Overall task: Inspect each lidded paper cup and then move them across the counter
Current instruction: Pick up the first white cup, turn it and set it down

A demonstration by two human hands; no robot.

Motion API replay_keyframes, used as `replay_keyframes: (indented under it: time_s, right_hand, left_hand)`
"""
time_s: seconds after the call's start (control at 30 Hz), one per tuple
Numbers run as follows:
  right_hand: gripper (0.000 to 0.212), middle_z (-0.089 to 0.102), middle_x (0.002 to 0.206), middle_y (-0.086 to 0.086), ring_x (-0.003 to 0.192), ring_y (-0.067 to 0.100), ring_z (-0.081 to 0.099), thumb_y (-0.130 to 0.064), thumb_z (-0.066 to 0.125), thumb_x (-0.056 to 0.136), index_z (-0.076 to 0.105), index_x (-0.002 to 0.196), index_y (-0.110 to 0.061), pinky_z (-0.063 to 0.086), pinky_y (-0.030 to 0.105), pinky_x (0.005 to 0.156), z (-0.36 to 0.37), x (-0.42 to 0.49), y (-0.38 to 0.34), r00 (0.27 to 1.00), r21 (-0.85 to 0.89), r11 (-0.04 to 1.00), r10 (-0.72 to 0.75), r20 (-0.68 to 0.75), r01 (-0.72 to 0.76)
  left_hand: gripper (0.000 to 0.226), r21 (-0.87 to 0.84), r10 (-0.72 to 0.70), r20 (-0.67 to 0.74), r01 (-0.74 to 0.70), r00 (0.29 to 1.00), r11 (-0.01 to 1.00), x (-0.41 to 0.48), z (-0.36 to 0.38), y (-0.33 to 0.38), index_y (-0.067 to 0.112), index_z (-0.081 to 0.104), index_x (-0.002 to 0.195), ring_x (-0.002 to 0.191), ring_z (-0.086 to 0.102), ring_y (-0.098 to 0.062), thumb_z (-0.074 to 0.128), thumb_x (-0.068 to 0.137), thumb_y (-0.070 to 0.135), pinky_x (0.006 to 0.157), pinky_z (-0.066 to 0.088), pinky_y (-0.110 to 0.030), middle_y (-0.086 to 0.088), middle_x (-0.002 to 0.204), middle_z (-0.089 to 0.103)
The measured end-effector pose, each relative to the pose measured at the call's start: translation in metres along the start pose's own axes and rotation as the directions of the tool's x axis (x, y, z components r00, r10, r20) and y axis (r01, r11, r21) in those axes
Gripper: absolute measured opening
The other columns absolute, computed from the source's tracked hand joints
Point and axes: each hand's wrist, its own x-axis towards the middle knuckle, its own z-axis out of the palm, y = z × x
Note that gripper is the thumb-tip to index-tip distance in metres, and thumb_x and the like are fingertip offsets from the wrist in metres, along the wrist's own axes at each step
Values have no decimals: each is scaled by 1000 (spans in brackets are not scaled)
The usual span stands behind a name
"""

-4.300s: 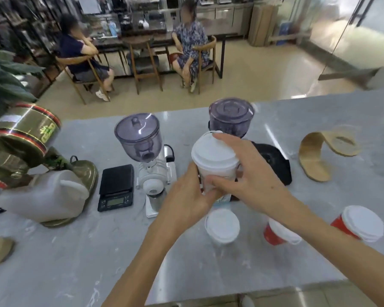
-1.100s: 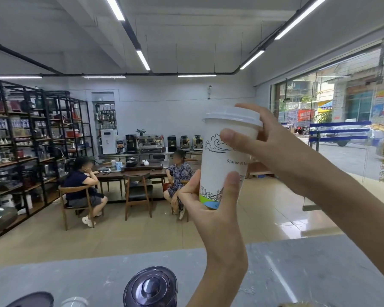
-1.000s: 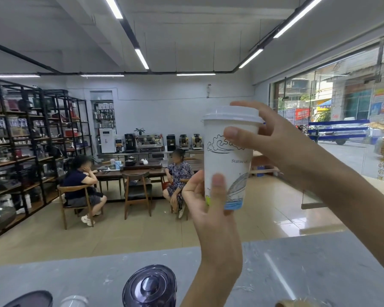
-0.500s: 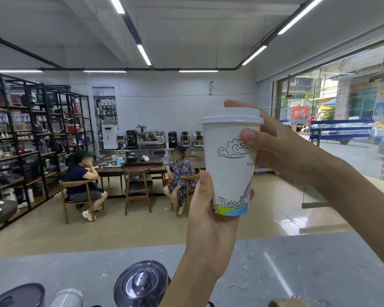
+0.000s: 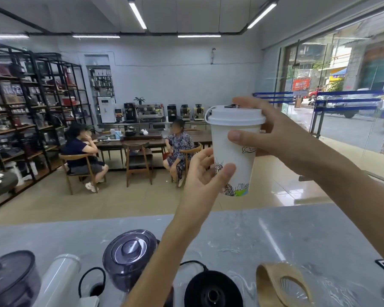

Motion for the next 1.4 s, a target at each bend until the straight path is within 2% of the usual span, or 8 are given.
replay_keyframes:
  time_s: [0.27,0.4,0.5,0.63,0.8,0.97,1.2,1.4]
  right_hand:
    - [92,59,128,-26,114,-3,62,-36,92,65,45,144,-39,55,19,85,10,7,118,986,-9,992,124,108,-124]
    - [106,48,147,-16,128,0,51,-40,92,65,30,152,-42,50,29,104,27,-11,202,930,-47,957,291,224,-288]
    - [111,46,146,-20,126,-8,51,-38,90,68,22,156,-41,47,33,109,41,-31,248,875,-41,914,399,273,-404]
    - [121,36,153,-17,136,4,43,-49,88,60,16,157,-39,38,34,114,65,-63,277,836,-37,875,474,277,-484]
    - [106,45,137,-27,122,-8,50,-31,90,68,26,152,-36,42,19,103,101,-109,257,807,-44,858,497,318,-511]
    - [91,51,128,-30,109,-20,51,-23,90,67,39,141,-38,46,3,86,149,-153,195,802,14,863,463,376,-505]
    - [90,51,119,-41,116,-19,49,-42,87,69,34,141,-44,44,3,93,250,-183,107,769,60,891,352,534,-450]
    - [97,39,142,-5,130,12,42,-40,87,70,28,147,-45,48,44,104,372,-185,66,802,-24,932,323,502,-361]
  left_hand:
    - [76,353,-204,-9,194,979,915,23,-9,-81,30,34,124,119,59,-19,85,74,6,88,58,-34,-1,129,55]
    - [92,437,-219,-70,227,973,870,9,-13,-145,51,29,119,110,56,10,79,66,-6,74,50,-6,12,120,51]
    - [97,438,-376,-105,382,921,814,-11,-18,-179,47,20,124,119,52,-4,80,69,-5,85,56,-20,4,130,47]
    - [112,482,-411,-142,426,900,766,-42,-27,-201,85,31,94,87,51,34,74,66,-15,61,43,5,34,96,59]
    - [97,465,-544,-180,558,820,687,-108,-44,-183,53,24,127,103,54,18,82,68,1,68,45,3,36,112,49]
    - [97,405,-580,-236,621,780,671,-190,-71,-128,44,32,135,115,59,-6,87,60,17,92,59,-38,20,123,57]
    - [92,407,-568,-333,658,753,633,-288,-144,-29,61,38,126,102,63,8,92,59,30,67,56,-9,36,112,61]
    - [74,432,-507,-377,631,775,645,-335,-237,13,39,52,133,113,64,2,89,73,15,81,56,-14,23,122,68]
